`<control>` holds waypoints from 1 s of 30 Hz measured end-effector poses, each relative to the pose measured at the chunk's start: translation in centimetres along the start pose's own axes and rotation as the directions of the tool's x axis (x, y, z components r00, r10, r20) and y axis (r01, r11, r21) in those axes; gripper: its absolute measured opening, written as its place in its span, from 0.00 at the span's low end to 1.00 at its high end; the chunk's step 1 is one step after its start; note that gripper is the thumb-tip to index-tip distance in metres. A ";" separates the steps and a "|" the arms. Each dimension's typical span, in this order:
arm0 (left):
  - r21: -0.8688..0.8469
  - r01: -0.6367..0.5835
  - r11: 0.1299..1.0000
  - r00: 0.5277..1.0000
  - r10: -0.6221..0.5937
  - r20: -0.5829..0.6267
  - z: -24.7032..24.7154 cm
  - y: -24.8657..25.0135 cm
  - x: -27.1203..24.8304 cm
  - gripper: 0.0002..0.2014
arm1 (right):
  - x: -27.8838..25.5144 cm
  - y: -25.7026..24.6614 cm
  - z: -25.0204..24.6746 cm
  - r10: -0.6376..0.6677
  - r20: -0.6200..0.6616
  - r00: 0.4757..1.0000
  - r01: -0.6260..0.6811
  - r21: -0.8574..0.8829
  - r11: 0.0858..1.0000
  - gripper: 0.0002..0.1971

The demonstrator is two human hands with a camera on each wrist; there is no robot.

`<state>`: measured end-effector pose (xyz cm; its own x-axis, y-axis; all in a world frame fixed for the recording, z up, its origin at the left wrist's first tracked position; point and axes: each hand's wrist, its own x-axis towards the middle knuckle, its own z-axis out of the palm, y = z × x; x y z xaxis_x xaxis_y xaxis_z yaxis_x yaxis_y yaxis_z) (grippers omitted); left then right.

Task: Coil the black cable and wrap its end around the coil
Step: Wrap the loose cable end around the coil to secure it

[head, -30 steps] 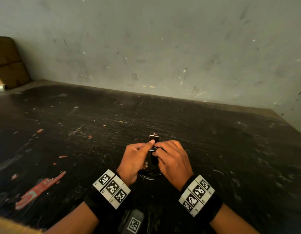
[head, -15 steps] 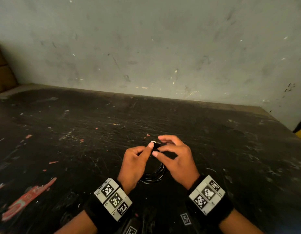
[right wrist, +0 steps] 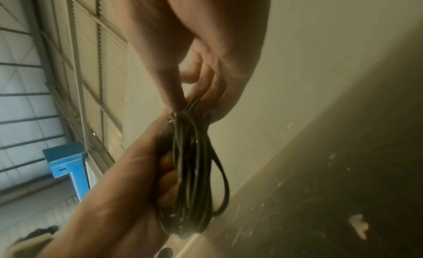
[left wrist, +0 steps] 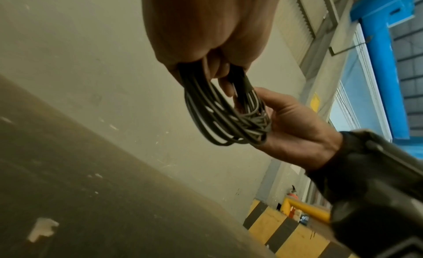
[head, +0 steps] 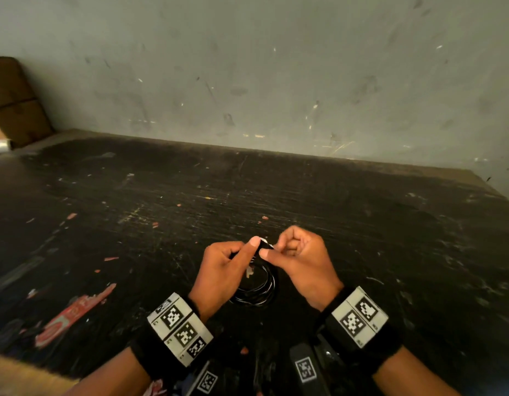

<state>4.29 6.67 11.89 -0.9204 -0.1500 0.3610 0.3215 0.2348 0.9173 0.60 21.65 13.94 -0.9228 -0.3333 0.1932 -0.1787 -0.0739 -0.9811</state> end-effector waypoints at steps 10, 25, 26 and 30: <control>-0.292 0.344 0.892 0.937 -0.348 0.040 -5.9 -3.6 -2.0 0.10 | 2.2 2.5 5.3 0.132 -0.076 0.988 -0.131 0.009 0.991 0.12; -0.714 0.497 0.493 0.551 -0.815 -0.179 -22.4 -8.5 -5.3 0.16 | 2.9 9.8 21.2 0.336 0.320 0.886 -0.268 -0.239 0.933 0.06; -0.672 0.536 0.511 0.509 -0.831 -0.227 -23.5 -8.9 -5.5 0.15 | 2.9 10.9 21.7 0.331 0.366 0.870 -0.187 -0.375 0.908 0.08; -0.536 0.605 0.589 0.515 -0.803 -0.300 -25.9 -11.3 -6.4 0.12 | 1.9 14.8 21.8 0.473 0.493 0.730 0.233 -0.831 0.505 0.14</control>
<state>12.27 -19.89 3.56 -0.6655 -0.5542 -0.4999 -0.2481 -0.4674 0.8485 3.59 -0.53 -0.04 -0.5901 -0.7416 -0.3190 -0.5890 0.6658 -0.4580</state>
